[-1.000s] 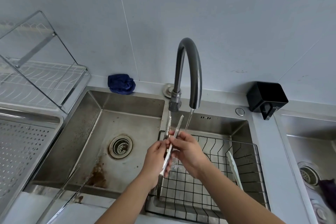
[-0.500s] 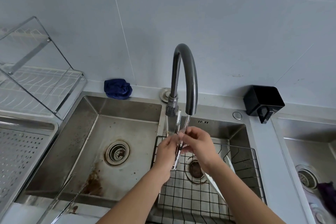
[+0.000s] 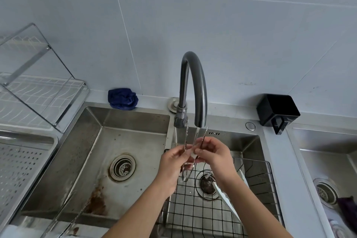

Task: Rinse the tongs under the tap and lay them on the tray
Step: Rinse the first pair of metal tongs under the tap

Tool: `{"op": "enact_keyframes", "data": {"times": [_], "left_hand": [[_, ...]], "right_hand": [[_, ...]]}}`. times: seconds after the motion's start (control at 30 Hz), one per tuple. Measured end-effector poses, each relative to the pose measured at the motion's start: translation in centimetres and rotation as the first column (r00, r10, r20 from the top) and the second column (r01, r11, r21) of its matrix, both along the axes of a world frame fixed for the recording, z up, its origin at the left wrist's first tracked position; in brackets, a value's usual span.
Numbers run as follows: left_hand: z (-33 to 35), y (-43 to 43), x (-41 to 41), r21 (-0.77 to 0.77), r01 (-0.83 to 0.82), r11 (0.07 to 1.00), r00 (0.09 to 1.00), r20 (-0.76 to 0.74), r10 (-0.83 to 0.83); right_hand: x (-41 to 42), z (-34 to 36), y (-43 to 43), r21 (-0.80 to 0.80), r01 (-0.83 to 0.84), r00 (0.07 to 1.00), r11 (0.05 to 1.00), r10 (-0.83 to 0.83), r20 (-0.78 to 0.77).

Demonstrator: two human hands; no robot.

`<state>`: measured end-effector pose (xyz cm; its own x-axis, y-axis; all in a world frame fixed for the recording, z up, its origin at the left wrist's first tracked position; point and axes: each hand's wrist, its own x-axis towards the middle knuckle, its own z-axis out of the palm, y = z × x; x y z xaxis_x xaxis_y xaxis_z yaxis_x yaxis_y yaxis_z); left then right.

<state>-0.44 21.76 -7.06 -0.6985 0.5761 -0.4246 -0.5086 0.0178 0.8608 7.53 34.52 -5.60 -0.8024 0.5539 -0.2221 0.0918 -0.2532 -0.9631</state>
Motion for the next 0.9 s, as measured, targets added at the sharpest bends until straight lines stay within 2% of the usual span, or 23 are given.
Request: {"op": "enact_keyframes", "data": {"times": [0.17,0.4,0.57,0.63,0.77,0.9], "left_hand": [[0.0,-1.1,-0.7,0.001,0.019,1.0,0.996,-0.091,-0.019],[-0.5,-2.4,-1.5,0.004,-0.067,0.998,0.994,-0.091,0.067],[-0.2,-2.5,-1.4,-0.024,-0.09,0.996,0.993,-0.078,0.087],[-0.2,-2.1,-1.2,-0.061,-0.05,0.997,0.995,-0.085,0.045],[-0.5,-1.8,-0.4,-0.159,0.163,0.974,0.981,-0.081,-0.177],[-1.0,-1.8,0.4,-0.193,0.193,0.962,0.969,-0.115,-0.218]], "right_hand": [[-1.6,-0.5,-0.5,0.038,0.017,0.999,0.999,-0.018,0.042],[-3.1,-0.7,-0.9,0.077,-0.033,0.996,0.997,0.026,0.081],[-2.9,-0.7,-0.8,0.005,-0.039,0.997,0.999,0.039,0.064],[-2.5,-0.8,-0.8,-0.024,-0.023,0.998,0.999,0.025,0.063],[-1.4,-1.3,-0.6,-0.145,0.055,0.997,0.988,-0.048,0.052],[-0.7,-1.8,-0.8,-0.129,0.086,0.994,0.988,-0.076,0.083]]}}
